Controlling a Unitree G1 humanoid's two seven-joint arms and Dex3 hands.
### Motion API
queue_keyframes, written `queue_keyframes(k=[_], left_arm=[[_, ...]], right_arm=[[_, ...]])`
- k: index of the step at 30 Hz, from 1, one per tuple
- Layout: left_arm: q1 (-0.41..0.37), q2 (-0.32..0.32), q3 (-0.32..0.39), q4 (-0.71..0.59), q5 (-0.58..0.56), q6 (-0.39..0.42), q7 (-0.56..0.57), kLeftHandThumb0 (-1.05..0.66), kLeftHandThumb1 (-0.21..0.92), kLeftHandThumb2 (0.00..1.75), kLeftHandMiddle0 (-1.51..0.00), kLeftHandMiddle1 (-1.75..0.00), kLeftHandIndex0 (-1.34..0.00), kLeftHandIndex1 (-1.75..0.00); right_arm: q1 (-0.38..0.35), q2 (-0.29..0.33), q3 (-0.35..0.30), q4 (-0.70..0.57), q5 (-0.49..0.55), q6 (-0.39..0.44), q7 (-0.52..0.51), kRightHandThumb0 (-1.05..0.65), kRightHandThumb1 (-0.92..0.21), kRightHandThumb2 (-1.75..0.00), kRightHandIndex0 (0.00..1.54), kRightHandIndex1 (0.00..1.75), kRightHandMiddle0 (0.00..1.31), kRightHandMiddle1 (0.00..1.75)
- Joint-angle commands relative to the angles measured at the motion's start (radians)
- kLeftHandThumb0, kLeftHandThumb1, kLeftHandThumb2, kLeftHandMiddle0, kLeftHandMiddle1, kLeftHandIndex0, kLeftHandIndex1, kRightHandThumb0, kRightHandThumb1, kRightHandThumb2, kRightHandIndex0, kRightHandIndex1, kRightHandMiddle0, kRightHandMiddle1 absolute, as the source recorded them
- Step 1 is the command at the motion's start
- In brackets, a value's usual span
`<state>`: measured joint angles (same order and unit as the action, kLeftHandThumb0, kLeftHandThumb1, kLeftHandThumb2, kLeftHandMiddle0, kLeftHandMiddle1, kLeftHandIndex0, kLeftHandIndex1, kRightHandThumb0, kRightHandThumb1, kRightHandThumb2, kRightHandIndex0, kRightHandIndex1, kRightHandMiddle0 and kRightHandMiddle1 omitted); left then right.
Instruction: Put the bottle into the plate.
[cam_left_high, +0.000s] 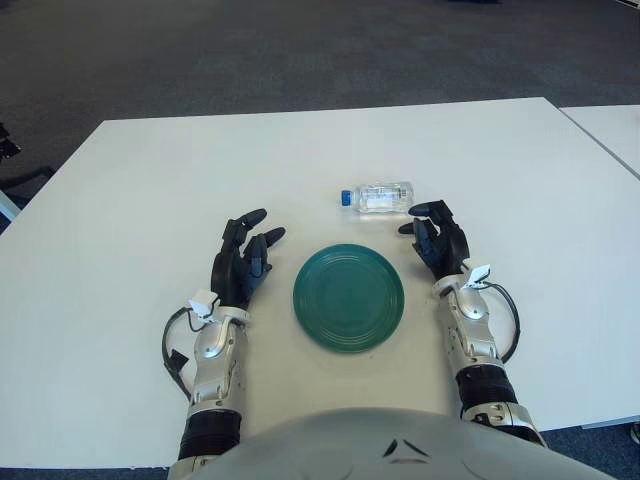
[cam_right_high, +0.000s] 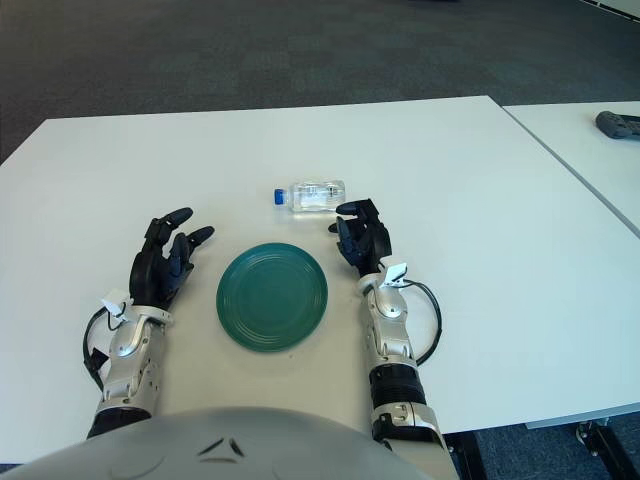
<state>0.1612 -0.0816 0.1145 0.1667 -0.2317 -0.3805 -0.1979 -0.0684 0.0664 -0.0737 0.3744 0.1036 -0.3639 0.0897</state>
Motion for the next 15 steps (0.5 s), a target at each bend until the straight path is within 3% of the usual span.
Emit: queue_keyframes(k=[1,15], left_arm=[[-0.014,0.003,0.002,0.001,-0.016,0.003,-0.008,-0.74,0.92,0.55,-0.51,-0.84,-0.21,-1.10],[-0.019,0.004,0.002,0.009,-0.008,-0.010,-0.005,-0.74,0.92,0.57,-0.52,-0.84,-0.20,-1.10]], right_arm=[[-0.003,0.000,-0.002,0.014,0.001,0.015,-0.009,0.00,-0.86,-0.50,0.32,1.56,0.31,1.55],[-0.007,0.001,-0.002,0.020,0.002,0.012,-0.013,0.00,-0.84,-0.51,0.33,1.55,0.32,1.54]])
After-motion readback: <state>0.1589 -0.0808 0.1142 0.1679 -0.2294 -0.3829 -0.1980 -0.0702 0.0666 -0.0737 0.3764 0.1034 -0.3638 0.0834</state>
